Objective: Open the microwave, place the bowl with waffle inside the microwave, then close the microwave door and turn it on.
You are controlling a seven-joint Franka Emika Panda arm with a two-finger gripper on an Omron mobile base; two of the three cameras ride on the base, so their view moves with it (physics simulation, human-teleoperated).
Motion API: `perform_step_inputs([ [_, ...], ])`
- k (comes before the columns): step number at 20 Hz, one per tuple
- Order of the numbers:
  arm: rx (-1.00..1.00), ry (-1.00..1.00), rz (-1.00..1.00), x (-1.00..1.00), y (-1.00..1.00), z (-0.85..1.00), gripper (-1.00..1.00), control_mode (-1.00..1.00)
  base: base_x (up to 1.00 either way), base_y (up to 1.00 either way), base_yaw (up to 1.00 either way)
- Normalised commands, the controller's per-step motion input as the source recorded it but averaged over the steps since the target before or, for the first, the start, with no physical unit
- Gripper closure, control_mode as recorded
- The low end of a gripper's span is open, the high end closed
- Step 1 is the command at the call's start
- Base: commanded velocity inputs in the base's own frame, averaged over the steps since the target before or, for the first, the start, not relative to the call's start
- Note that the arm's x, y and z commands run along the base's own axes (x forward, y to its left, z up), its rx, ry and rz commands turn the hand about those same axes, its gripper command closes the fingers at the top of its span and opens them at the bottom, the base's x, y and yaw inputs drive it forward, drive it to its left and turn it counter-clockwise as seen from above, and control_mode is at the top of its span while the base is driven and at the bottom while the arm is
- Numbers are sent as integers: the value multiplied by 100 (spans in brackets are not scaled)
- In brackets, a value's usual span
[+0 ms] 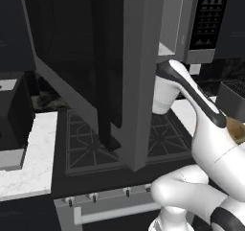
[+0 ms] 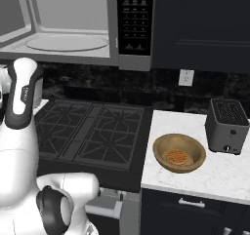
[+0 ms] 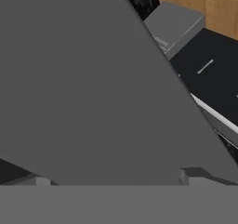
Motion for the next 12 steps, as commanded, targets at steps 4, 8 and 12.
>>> perform_step_inputs([
  [4, 0, 0, 0, 0, -32, 0, -100, -100, 0, 0, 0],
  [8, 2, -22, -4, -12, -100, 8, -100, -100, 0, 0, 0],
  [12, -1, -37, -6, -14, -100, 0, -100, -100, 0, 0, 0],
])
